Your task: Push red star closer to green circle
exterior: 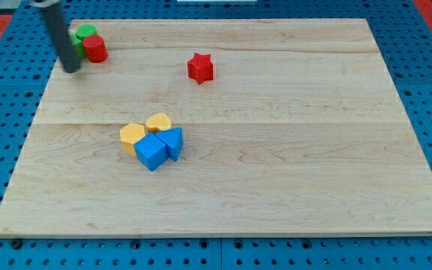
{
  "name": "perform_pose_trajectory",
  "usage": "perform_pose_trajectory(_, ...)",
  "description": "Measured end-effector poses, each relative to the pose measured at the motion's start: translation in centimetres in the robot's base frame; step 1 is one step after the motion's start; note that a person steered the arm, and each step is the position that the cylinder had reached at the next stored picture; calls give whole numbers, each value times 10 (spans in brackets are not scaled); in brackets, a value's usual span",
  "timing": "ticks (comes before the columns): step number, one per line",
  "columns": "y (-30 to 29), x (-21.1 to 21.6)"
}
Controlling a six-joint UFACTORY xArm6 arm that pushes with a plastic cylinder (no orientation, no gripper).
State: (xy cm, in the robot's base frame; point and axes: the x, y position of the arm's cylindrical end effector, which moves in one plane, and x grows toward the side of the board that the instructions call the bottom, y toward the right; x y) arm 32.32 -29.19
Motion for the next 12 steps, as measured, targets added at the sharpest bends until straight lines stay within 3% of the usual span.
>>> perform_pose_trajectory(1, -2, -15)
perform_pose_trajectory(2, 37, -46)
perform_pose_trajectory(3, 45, -35)
perform_pose_trajectory(4, 43, 15)
perform_pose_trajectory(6, 193, 16)
perform_pose_trajectory(7, 220, -32)
perform_pose_trajectory(8, 288, -55)
perform_pose_trajectory(9, 299, 16)
perform_pose_trajectory(10, 232, 22)
perform_pose_trajectory(11, 173, -30)
perform_pose_trajectory(12, 173, -43)
